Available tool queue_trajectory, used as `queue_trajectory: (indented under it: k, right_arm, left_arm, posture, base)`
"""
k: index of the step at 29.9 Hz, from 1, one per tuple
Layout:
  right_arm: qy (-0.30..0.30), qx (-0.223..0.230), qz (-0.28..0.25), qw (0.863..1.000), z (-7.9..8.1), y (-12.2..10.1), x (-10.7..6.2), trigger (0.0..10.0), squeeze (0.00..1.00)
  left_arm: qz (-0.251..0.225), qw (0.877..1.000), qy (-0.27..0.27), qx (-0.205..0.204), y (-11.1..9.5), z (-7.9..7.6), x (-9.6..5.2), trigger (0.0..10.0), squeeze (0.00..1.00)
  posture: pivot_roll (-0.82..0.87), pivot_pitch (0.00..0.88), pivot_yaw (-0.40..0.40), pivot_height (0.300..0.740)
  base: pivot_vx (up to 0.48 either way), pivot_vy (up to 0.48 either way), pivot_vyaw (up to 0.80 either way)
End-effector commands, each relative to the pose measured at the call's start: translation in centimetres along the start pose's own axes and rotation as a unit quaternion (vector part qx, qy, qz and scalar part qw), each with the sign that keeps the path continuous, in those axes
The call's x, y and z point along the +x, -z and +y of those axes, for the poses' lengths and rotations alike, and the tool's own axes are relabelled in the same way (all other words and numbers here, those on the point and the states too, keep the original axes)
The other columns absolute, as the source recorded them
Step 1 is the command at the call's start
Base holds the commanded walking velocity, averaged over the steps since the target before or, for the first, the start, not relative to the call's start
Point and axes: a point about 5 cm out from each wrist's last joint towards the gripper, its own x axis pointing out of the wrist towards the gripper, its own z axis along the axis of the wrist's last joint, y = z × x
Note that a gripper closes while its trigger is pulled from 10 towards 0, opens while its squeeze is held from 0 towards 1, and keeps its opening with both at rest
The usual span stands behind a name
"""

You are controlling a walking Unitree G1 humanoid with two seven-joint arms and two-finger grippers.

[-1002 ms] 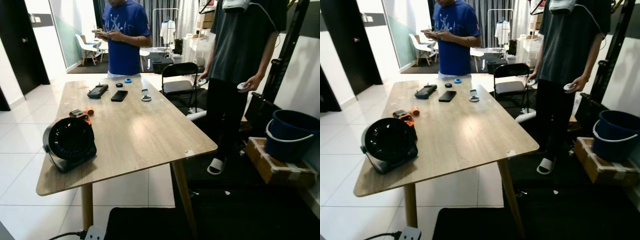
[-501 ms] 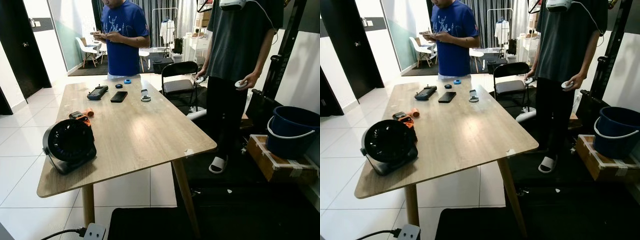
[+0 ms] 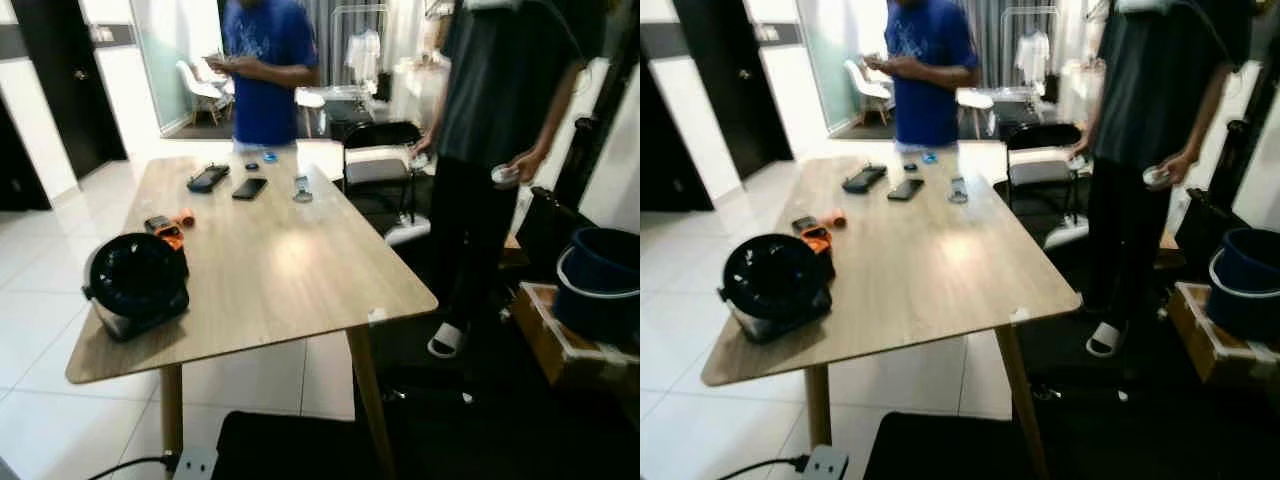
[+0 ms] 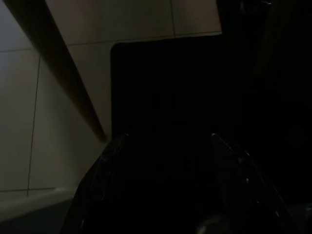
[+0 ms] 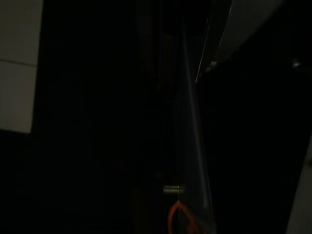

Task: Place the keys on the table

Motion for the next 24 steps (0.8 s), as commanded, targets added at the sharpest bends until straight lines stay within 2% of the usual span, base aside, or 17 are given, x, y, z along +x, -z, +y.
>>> queue_trajectory:
  k: [1, 24]
  right_arm:
    - [-0.002, 0.002, 0.014, 1.000, 0.21, 0.77, -0.24, 10.0, 0.00]
    - [0.000, 0.010, 0.017, 1.000, 0.18, 1.13, -0.40, 10.0, 0.00]
  left_arm:
    - [0.006, 1.000, -0.004, -0.001, 0.07, 0.15, 0.02, 10.0, 0.00]
    - [0.015, 1.000, -0.003, 0.013, -0.76, 0.47, 0.50, 10.0, 0.00]
  posture:
    - [0.06, 0.048, 0.037, 0.740]
    - [0.06, 0.042, 0.054, 0.740]
  base:
    - [0.000, 0.000, 0.00]
    - [0.000, 0.000, 0.00]
